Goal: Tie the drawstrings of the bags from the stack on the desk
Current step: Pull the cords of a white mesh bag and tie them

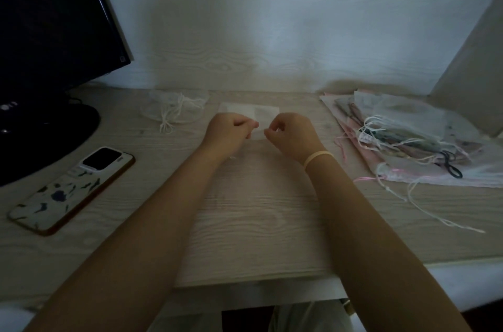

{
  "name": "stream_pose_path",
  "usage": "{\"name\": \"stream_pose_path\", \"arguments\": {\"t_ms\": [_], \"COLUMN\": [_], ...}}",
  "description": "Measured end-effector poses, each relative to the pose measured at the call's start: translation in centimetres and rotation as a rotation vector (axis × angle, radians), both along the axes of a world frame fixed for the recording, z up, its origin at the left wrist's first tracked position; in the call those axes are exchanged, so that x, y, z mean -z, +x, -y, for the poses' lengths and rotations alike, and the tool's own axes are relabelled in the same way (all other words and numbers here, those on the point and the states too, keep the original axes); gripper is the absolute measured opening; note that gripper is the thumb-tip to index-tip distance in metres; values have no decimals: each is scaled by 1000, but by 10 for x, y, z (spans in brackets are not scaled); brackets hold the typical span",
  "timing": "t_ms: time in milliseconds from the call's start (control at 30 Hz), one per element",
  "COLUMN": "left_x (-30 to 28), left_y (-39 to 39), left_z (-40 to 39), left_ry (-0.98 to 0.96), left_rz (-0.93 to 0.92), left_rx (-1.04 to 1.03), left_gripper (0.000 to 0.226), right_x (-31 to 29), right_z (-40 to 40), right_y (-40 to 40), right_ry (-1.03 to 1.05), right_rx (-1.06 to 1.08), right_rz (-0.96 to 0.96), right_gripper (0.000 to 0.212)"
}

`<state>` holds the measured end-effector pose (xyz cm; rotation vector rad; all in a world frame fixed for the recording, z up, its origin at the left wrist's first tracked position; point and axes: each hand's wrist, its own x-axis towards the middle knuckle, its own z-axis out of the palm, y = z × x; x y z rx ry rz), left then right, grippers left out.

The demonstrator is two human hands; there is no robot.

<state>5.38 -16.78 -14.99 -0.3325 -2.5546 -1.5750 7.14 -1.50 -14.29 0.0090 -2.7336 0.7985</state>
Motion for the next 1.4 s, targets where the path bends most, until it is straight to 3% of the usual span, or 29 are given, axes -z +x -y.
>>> {"name": "stream_pose_path", "arguments": {"t_ms": [133,267,367,433,533,733,967,1233,1400], "left_x": [3,3,0,-2,-6,-10,-7,0,3], "left_y": [3,3,3,4,4,1,2,-8,-12], "left_z": [-1,-4,-4,-2,-1,1,2,3,2], "left_ry": [-151,-258,-179,-74,104,312,310,248,187], "left_rz": [-86,-94,-7,53,161,365,310,68,-13], "left_rx": [121,152,151,157,140,98,62,-85,-65], "left_gripper": [14,19,26,32,27,26,21,12,8], "right_x": [-8,-9,-12,-12,-7,4,2,7,4], "right_z": [10,12,7,3,4,8,7,7,7], "right_y": [9,10,7,5,4,-2,-4,-8,-3], "right_ry": [-482,-755,-1101,-1069,-835,-520,-331,-502,-593], "right_rx": [-118,-206,-347,-299,-148,-221,-176,-186,-258], "right_rz": [27,7,29,-22,-87,-74,-87,-23,-29], "right_gripper": [26,26,25,29,32,14,5,20,15]}}
